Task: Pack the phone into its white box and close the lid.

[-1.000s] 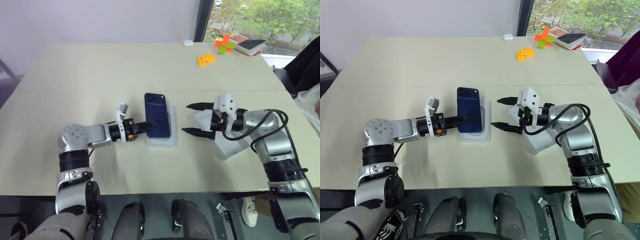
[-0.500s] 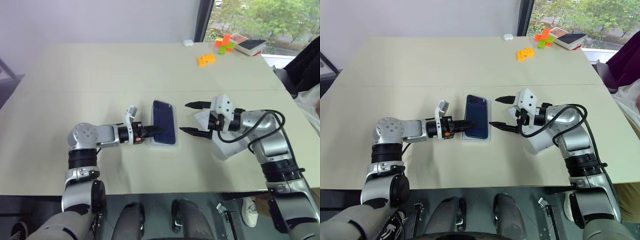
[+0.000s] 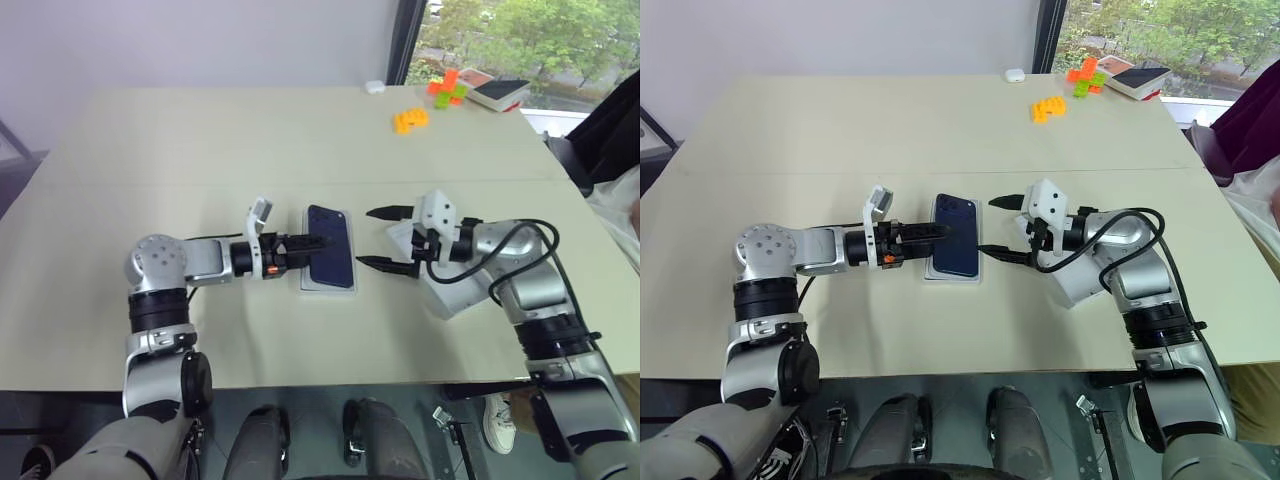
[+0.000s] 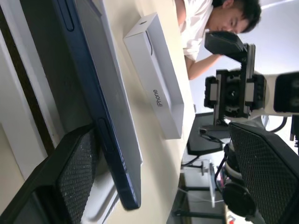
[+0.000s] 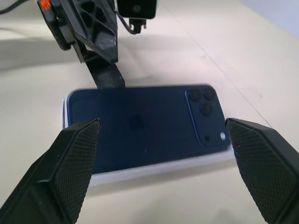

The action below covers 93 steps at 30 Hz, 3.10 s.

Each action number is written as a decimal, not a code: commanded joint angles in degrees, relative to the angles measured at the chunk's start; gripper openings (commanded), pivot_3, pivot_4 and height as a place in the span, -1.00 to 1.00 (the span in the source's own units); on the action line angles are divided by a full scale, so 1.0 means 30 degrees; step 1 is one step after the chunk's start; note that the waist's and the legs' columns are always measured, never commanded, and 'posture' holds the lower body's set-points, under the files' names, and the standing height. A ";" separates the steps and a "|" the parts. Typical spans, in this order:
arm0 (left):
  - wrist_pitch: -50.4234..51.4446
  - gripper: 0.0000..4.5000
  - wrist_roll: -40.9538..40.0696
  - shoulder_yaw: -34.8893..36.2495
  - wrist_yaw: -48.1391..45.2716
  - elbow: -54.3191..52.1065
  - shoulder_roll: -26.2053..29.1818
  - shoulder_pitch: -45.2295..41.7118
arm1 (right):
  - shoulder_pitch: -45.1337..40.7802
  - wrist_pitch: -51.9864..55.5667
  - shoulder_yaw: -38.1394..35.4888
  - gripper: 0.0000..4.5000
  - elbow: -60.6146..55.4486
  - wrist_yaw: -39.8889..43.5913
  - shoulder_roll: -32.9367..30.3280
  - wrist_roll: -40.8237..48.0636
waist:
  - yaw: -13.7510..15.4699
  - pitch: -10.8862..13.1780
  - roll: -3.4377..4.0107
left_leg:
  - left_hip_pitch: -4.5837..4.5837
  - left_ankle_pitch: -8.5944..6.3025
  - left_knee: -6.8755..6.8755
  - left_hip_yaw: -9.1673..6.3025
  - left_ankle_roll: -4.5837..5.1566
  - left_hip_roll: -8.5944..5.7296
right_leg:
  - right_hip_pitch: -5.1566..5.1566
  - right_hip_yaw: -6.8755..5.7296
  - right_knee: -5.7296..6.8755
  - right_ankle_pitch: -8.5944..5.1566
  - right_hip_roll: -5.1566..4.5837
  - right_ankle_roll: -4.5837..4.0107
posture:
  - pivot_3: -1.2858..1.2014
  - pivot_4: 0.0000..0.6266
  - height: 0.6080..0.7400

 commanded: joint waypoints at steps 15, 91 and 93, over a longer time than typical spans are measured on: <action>-0.5611 0.98 0.0154 -0.1300 -0.3197 -0.5460 0.4963 0.3647 | -0.1427 0.1647 0.0263 1.00 0.0197 -0.0421 0.0792 0.0240 | -0.0034 0.0003 0.0002 | 0.0013 0.0007 -0.0001 0.0007 -0.0013 0.0011 | -0.0001 0.0008 0.0003 0.0002 -0.0005 -0.0007 | 0.03 -0.52 1.00; -1.9952 1.00 0.5892 -0.4807 -0.7934 -0.7903 0.5148 0.8629 | -0.3104 2.8686 -0.2588 -0.98 -0.8884 -1.3682 0.1050 0.1979 | -0.0030 0.0016 0.0026 | -0.0066 -0.0137 0.0017 0.0026 0.0246 0.0012 | -0.0059 0.0017 -0.0026 -0.0003 0.0013 -0.0005 | 0.03 -0.52 1.00; -1.9820 1.00 0.5730 -0.4598 -0.7879 -0.7710 0.5154 0.8449 | -0.4244 2.8526 -0.4579 -0.98 -0.8361 -1.3789 0.2810 0.2322 | -0.0024 0.0017 0.0029 | -0.0070 -0.0137 0.0019 0.0024 0.0246 0.0016 | -0.0069 0.0018 -0.0020 -0.0002 0.0027 -0.0007 | 0.03 -0.52 1.00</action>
